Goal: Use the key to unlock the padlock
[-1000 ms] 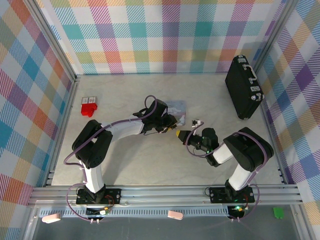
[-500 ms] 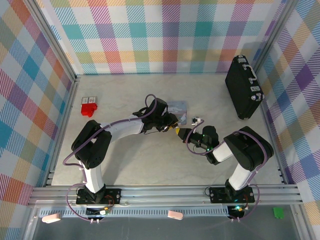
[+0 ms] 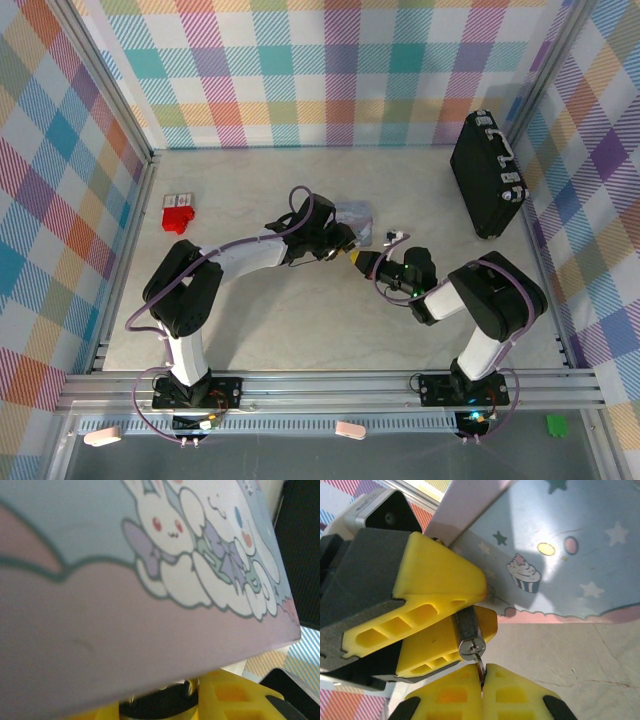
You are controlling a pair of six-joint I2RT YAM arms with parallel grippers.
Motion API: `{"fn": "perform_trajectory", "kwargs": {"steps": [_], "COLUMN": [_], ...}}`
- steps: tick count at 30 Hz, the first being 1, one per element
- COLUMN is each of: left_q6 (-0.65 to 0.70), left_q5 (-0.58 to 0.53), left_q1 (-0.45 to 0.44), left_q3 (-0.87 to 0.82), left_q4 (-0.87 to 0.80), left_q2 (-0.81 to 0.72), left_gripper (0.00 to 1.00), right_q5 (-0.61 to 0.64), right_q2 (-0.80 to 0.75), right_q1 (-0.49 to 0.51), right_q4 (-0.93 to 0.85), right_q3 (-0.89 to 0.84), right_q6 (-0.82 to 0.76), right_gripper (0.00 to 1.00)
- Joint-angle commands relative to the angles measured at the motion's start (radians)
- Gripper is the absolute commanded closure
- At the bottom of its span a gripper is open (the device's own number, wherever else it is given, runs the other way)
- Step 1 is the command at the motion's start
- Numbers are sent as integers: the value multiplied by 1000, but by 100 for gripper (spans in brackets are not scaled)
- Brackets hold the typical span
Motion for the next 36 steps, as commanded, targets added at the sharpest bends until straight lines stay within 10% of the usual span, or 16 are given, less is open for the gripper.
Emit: {"fn": "perform_trajectory", "kwargs": {"steps": [1, 16, 36], "left_q6": [-9, 9, 6], "left_q5": [167, 138, 144], "left_q1": [-81, -70, -47], "left_q3": [12, -29, -64], "left_q4": [-26, -3, 65], "left_q2": [11, 13, 19], "left_gripper": [91, 92, 92], "right_q5": [5, -51, -113], "right_q2": [-3, 38, 50], "right_q1": [19, 17, 11], "right_q4": [176, 175, 175], "right_q3": [114, 93, 86], "right_q6": [100, 464, 528], "right_gripper": [100, 100, 100]}}
